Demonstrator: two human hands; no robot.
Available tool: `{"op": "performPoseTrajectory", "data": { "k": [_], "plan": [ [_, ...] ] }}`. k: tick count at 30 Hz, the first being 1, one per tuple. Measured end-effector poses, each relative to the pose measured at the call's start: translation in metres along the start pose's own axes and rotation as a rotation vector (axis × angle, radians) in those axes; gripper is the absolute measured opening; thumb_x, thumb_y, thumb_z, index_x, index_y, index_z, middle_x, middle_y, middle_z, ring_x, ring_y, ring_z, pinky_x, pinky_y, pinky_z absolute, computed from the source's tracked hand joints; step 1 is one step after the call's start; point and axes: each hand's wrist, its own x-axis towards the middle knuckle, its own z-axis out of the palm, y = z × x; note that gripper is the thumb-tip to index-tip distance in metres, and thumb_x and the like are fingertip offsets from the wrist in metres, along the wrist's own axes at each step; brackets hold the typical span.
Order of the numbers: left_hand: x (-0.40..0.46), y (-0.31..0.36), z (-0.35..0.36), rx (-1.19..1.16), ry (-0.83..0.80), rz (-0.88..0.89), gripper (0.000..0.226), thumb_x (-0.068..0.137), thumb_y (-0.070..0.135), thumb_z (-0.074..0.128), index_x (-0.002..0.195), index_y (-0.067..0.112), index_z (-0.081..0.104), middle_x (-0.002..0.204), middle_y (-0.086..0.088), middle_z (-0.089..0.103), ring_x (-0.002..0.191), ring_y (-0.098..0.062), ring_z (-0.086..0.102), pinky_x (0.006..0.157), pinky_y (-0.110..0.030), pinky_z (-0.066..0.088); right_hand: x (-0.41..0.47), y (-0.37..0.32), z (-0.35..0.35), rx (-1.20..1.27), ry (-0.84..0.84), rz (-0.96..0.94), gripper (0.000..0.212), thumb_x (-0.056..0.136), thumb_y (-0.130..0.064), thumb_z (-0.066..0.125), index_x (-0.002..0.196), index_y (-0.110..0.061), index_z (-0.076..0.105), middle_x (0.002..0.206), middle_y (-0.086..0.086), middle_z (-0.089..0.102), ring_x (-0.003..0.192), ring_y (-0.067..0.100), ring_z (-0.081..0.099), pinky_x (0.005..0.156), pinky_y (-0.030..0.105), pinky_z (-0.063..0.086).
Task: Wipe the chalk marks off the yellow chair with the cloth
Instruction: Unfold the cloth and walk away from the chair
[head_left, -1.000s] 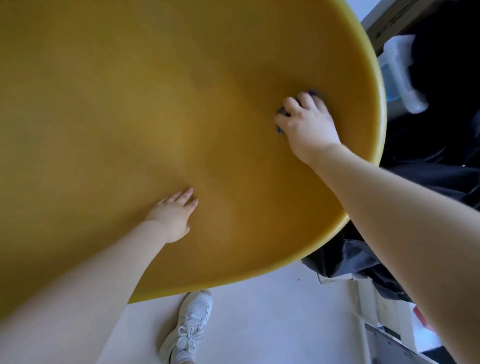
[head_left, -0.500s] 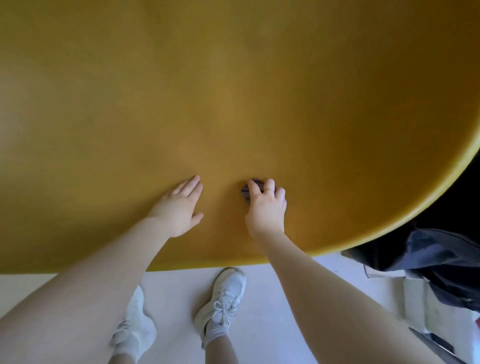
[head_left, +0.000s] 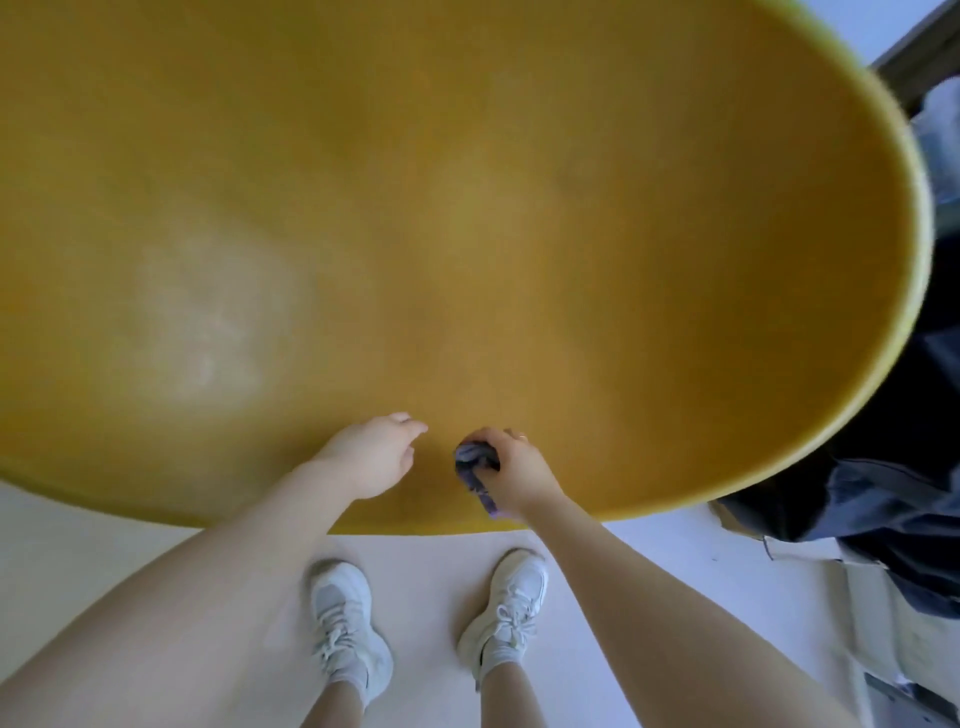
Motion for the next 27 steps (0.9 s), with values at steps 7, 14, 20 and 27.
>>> {"op": "performPoseTrajectory", "data": {
  "k": [7,14,20,27],
  "plan": [
    [-0.081,0.021,-0.084,-0.157,0.083,0.090,0.039,0.100,0.021,0.037,0.138,0.015,0.045,0.136,-0.006,0.048,0.118,-0.024,0.051,0.097,-0.030,0.041,-0.059,-0.089,-0.060,0.022,0.084,0.103,0.031,0.086,-0.020,0.060,0.115,-0.011,0.049,0.102,0.005,0.059,0.090,0.020,0.053,0.068,0.023,0.037],
    [-0.168,0.053,-0.120,-0.371,0.114,0.180,0.044,0.094,0.037,0.051,0.131,0.014,0.051,0.127,-0.006,0.055,0.106,-0.018,0.055,0.087,-0.026,0.041,-0.134,-0.153,-0.077,0.016,0.144,0.067,0.041,0.084,-0.034,0.065,0.106,-0.009,0.042,0.093,0.002,0.051,0.080,0.019,0.047,0.050,0.022,0.029],
    [-0.215,0.066,-0.121,-0.497,0.180,0.115,0.047,0.077,0.030,0.074,0.114,0.013,0.052,0.110,-0.002,0.051,0.095,-0.019,0.053,0.078,-0.027,0.041,-0.171,-0.175,-0.100,-0.031,-0.008,-0.020,0.038,0.076,-0.022,0.073,0.096,-0.015,0.041,0.086,0.003,0.054,0.072,0.019,0.047,0.051,0.021,0.039],
    [-0.268,0.095,-0.096,-0.564,0.366,0.030,0.030,0.082,0.006,0.060,0.112,0.007,0.055,0.111,-0.010,0.057,0.098,-0.025,0.056,0.079,-0.026,0.041,-0.212,-0.195,-0.132,-0.297,-0.249,-0.244,0.037,0.083,-0.006,0.056,0.118,-0.012,0.043,0.101,0.012,0.058,0.083,0.024,0.052,0.066,0.032,0.044]
  ]
}}
